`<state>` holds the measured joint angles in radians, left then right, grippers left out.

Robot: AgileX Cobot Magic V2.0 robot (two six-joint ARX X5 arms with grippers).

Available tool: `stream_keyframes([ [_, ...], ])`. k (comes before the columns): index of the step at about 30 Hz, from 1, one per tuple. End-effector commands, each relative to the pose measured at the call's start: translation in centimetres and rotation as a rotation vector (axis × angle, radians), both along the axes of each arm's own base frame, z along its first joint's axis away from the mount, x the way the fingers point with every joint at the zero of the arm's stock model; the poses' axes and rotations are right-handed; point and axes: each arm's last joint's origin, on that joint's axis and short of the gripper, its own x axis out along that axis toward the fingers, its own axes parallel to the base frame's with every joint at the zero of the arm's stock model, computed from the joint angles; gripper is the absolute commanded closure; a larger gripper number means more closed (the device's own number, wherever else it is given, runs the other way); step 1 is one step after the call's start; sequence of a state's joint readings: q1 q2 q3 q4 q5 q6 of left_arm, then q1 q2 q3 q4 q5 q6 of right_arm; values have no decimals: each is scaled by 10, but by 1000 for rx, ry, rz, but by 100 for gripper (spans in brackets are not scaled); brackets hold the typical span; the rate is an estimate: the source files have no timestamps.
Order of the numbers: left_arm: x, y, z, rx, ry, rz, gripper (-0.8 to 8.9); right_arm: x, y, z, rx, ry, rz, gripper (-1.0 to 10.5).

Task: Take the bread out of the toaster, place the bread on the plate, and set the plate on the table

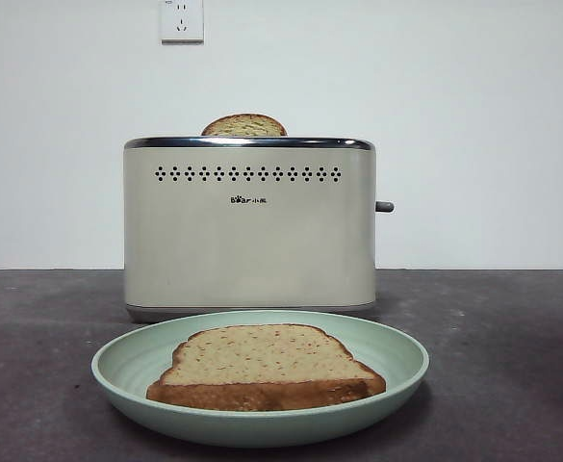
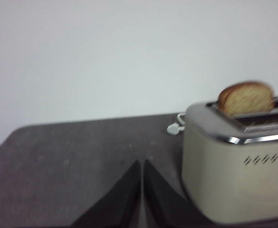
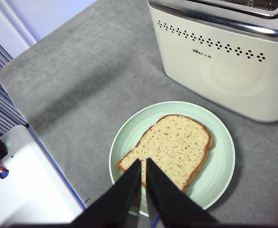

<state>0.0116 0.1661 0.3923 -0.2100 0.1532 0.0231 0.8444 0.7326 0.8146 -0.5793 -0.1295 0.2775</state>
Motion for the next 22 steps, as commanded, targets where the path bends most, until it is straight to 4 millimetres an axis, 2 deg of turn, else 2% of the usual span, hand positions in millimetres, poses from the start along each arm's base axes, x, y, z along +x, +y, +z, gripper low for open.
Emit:
stream_keyframes([
  [1, 2, 1, -20, -39, 11, 23, 806, -1, 1, 4, 13, -14, 7, 942],
  [6, 4, 1, -55, -59, 54, 27, 806, -1, 1, 4, 13, -14, 7, 942],
  [22, 14, 2, -113, -69, 204, 50, 806, -1, 1, 4, 14, -14, 7, 942],
])
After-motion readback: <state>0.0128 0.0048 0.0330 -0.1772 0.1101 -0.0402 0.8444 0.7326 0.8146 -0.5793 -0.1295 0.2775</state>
